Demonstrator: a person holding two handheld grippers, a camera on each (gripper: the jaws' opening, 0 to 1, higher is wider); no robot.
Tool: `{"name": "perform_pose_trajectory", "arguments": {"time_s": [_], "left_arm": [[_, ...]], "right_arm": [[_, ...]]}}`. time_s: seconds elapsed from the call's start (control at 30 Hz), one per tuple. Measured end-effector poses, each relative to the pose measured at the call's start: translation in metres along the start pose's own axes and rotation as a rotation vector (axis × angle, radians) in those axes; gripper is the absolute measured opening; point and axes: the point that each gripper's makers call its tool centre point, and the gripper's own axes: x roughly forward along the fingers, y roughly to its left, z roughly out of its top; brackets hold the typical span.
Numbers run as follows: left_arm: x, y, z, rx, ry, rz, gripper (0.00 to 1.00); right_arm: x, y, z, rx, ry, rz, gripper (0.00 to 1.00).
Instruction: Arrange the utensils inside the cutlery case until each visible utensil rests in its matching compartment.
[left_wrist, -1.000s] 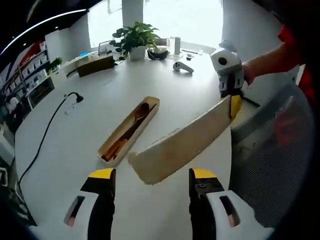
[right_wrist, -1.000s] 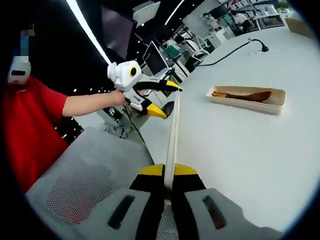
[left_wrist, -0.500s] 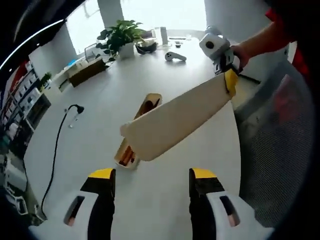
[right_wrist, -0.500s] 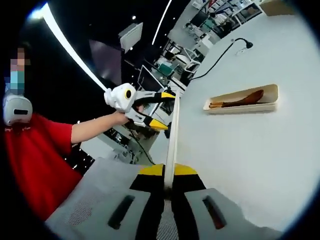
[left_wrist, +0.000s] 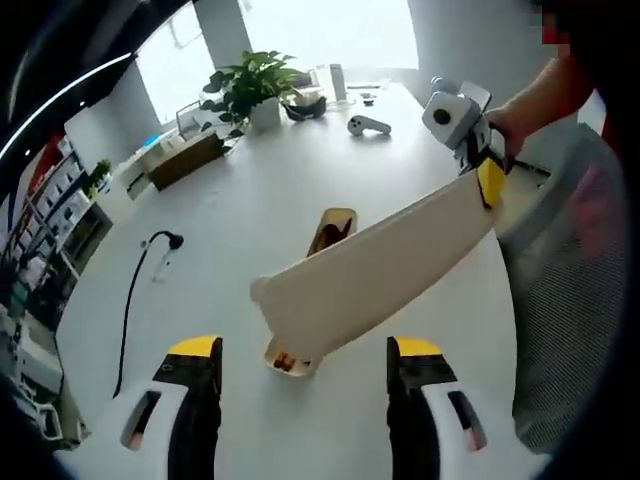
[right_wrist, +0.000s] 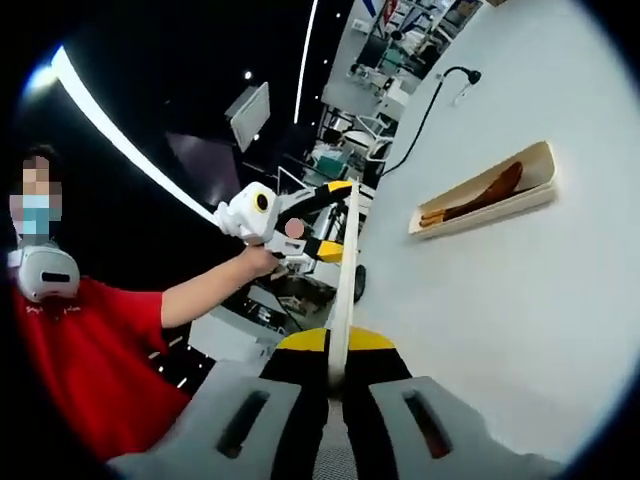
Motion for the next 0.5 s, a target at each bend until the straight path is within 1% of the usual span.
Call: {"name": "perform_pose_trajectory", "arguments": {"time_s": [0.03,0.1,0.17,0.23,0.27,0.3,0.33,0.37,0.4,0.43,0.5], "left_arm": [[0.002,0.0,0.001,0.008,-0.002,-0.006,0.69],[0.007,0.0,0.002,0.026,-0.005,-0.021,0.7],[0.012,0.001,0.004,0.064,-0.007,-0.023,0.7],[0.019,0.002,0.006,0.082,-0.004,-0.021,0.7],[0.022,0.002,0.008,0.084,-0.006,-0.018,0.71],[0.026,0.001,0.012,0.076,-0.021,-0.026,0.73],[0.029,0.001,0.015,0.073,-0.03,-0.03,0.75],[0.031,-0.001,0.017,0.088,-0.032,-0.038,0.77],[0.034,-0.002,0.018,0.144,-0.024,-0.048,0.78],[0.035,-0.002,0.016,0.175,-0.008,-0.053,0.78],[0.039,-0.007,0.015,0.238,0.004,-0.093,0.78]], "right_arm": [[0.0,-0.002,0.0,0.0,-0.003,-0.003,0.0],[0.0,-0.006,0.002,0.038,-0.014,0.0,0.0],[0.001,-0.011,0.004,0.061,-0.029,0.008,0.0],[0.004,-0.015,0.007,0.069,-0.035,0.022,0.0],[0.006,-0.02,0.009,0.091,-0.036,0.016,0.0],[0.007,-0.022,0.011,0.105,-0.035,0.016,0.0],[0.01,-0.024,0.01,0.151,-0.018,0.015,0.0],[0.01,-0.025,0.01,0.173,-0.01,0.014,0.0],[0.012,-0.028,0.013,0.184,-0.012,0.014,0.0],[0.013,-0.03,0.015,0.176,-0.015,0.015,0.0],[0.015,-0.028,0.017,0.207,-0.005,0.037,0.0]]}}
